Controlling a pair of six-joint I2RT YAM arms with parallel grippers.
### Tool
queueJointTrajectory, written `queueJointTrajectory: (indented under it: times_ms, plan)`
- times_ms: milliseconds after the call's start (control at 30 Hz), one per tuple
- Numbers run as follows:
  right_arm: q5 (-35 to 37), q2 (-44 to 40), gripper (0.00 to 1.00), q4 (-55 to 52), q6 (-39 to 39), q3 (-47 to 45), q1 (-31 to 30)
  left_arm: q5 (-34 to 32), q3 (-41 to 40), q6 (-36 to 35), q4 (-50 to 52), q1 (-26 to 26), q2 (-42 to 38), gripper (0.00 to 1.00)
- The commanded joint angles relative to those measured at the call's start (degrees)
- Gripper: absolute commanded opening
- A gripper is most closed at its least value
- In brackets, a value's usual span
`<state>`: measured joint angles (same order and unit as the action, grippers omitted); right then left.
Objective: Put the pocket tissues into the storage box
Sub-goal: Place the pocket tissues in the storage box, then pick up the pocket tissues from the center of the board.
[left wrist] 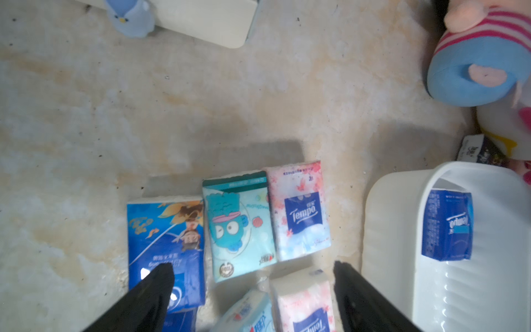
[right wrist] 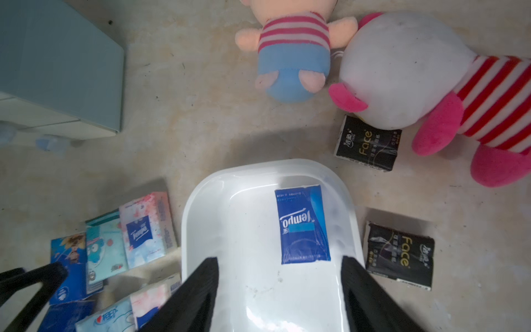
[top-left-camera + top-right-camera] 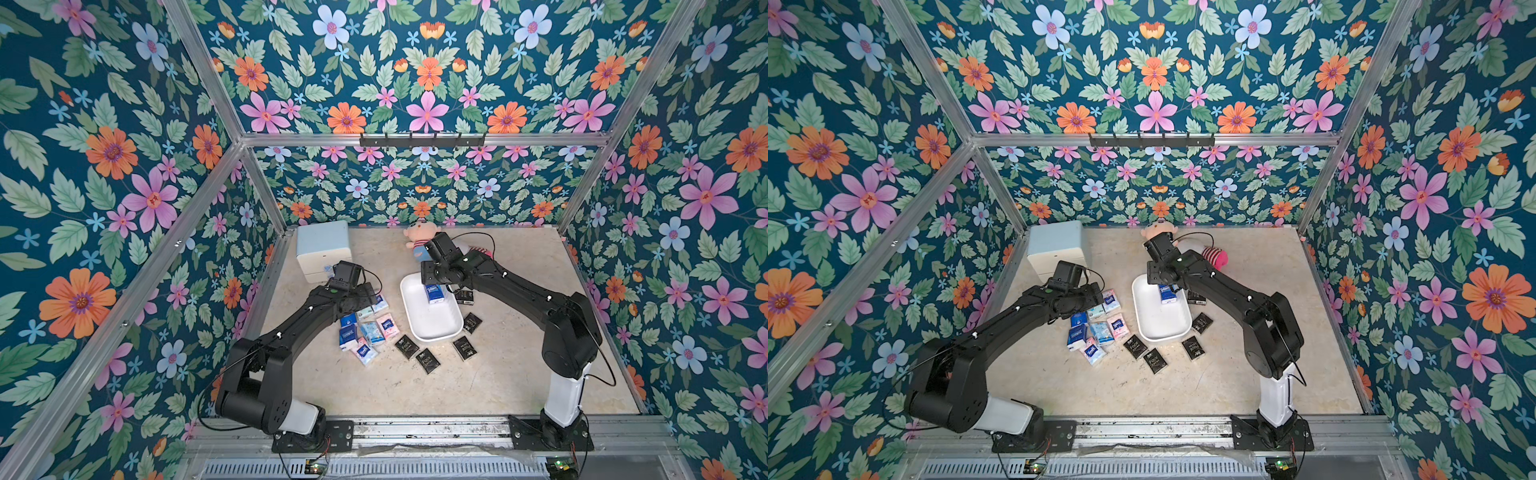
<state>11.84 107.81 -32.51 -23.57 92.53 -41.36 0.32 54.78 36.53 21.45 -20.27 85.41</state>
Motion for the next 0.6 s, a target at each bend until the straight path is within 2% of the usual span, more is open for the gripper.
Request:
queueJointTrajectory:
  times_ms: [0, 67, 200, 400, 567]
  plan:
    - [-1.5, -1.4, 0.72, 1.3, -2.3, -0.6, 0.3, -1.5, 2.3, -1.5, 2.2, -0.6, 3.6, 0.81]
    - [-1.6, -1.9, 0.72, 1.1, -2.7, -0.8, 0.9, -2.6, 3.2, -1.2, 2.9, -0.9, 5.7, 0.75]
    - [-1.7, -3.3, 0.72, 1.5, -3.2, -2.2, 1.7, -5.7, 4.4, -1.3, 4.8, -1.3, 8.1, 0.69]
    - [-1.6, -4.5, 0.72, 2.1, -3.8, -5.1, 3.1, -6.6, 5.1, -2.1, 5.4, -1.3, 10.6, 0.74]
    - [-1.4, -6.1, 0.72, 2.5, -4.2, -7.9, 4.3, -5.2, 5.3, -1.6, 3.6, -1.4, 12.7, 0.73]
